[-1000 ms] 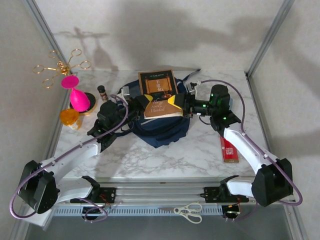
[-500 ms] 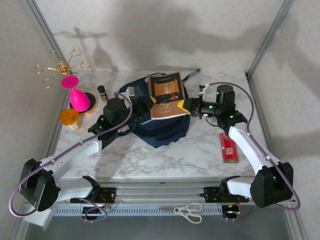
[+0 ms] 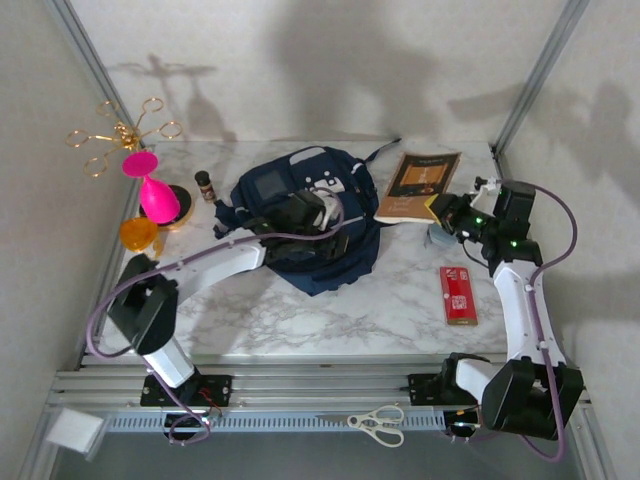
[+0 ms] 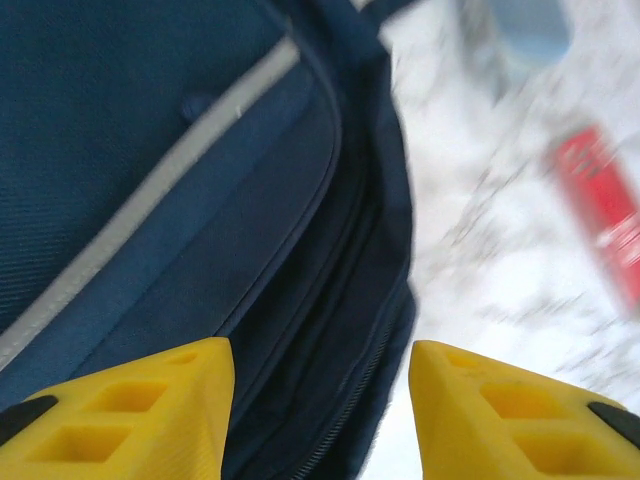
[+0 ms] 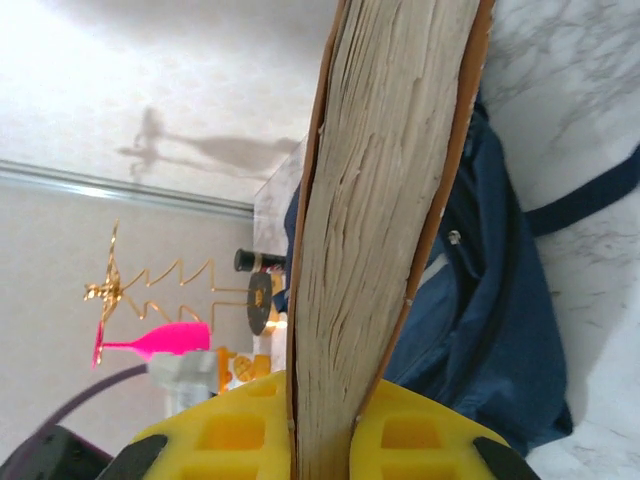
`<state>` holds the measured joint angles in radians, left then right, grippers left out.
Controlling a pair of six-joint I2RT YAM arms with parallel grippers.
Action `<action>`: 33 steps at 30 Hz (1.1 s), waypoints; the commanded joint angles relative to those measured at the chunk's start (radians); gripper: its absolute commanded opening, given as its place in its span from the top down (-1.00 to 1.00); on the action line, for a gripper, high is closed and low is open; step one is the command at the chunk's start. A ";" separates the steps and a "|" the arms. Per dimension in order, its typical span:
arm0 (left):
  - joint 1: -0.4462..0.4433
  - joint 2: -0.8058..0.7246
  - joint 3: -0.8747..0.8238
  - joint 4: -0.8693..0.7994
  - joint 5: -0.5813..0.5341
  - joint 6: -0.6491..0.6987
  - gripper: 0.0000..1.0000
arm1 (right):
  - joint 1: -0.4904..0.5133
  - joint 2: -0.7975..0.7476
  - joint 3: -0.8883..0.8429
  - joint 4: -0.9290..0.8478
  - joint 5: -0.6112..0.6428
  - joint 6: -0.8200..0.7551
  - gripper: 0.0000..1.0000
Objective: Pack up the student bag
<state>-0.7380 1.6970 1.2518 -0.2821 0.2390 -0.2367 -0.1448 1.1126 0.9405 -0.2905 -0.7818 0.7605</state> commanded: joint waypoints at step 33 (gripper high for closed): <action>-0.021 0.226 0.211 -0.094 0.020 0.183 0.53 | -0.055 -0.025 -0.081 0.059 -0.091 -0.050 1.00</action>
<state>-0.7692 1.9514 1.4700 -0.3790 0.2680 -0.0521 -0.1921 1.1126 0.8600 -0.3096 -0.8154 0.7425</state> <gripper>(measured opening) 0.241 0.139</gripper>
